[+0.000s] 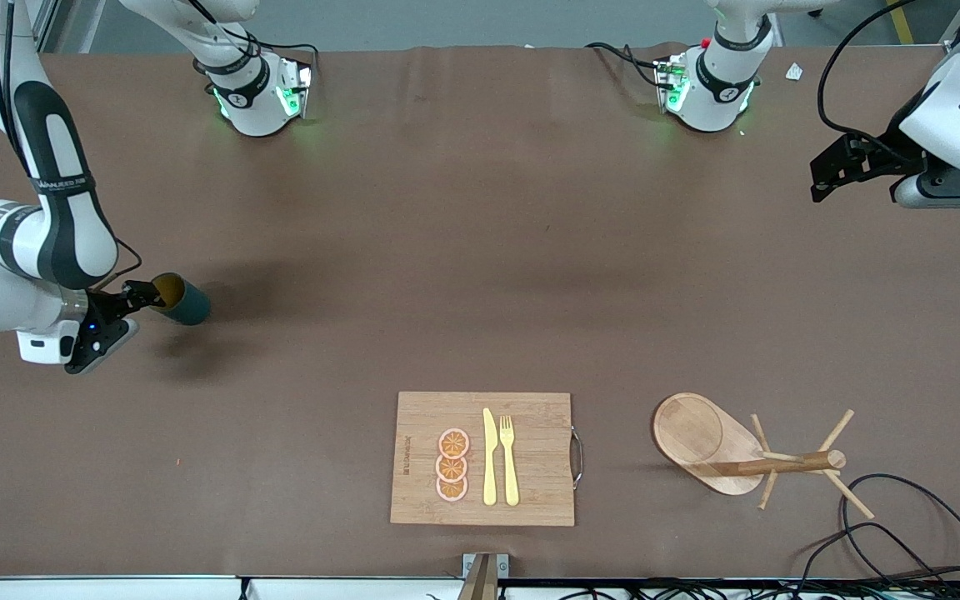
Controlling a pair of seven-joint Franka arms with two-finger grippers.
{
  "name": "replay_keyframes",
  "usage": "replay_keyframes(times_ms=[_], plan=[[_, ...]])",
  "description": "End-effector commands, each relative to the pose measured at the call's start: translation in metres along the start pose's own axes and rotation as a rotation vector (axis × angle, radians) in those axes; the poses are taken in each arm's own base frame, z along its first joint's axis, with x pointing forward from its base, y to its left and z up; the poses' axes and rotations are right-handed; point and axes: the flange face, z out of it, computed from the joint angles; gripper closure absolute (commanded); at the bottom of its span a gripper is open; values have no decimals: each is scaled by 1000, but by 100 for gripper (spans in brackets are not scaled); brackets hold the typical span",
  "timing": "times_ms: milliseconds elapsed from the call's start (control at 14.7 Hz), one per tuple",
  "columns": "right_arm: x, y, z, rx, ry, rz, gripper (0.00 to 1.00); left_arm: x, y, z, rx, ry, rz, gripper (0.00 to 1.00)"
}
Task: Pass cup and hang on rack
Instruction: 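Reach the right gripper down to the teal mug and grasp its rim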
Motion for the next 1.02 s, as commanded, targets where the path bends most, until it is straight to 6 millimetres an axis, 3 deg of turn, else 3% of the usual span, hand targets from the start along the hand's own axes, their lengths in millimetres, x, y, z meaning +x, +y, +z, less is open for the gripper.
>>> replay_keyframes(times_ms=[0, 204, 273, 341, 477, 545, 818, 954], plan=[[-11, -10, 20, -18, 31, -62, 0, 2, -4, -5, 2, -6, 22, 0], [-16, -16, 32, -15, 26, -84, 3, 2, -4, -5, 2, -6, 51, 0], [-15, -16, 34, -16, 25, -125, 15, 3, -5, -3, 2, -9, 53, 0], [-15, -16, 33, -23, 29, -142, 37, 2, -5, -4, 2, -7, 54, 0], [-15, -15, 33, -22, 28, -141, 90, 3, -4, -3, 2, -9, 56, 0], [-16, -15, 33, -21, 28, -139, 99, 3, -5, -3, 2, -9, 54, 0], [-13, -17, 28, -19, 27, -134, 100, 3, -5, -3, 2, -9, 54, 0], [-2, -25, 14, -7, 20, -92, 100, 3, -6, -3, 2, -9, 53, 0]])
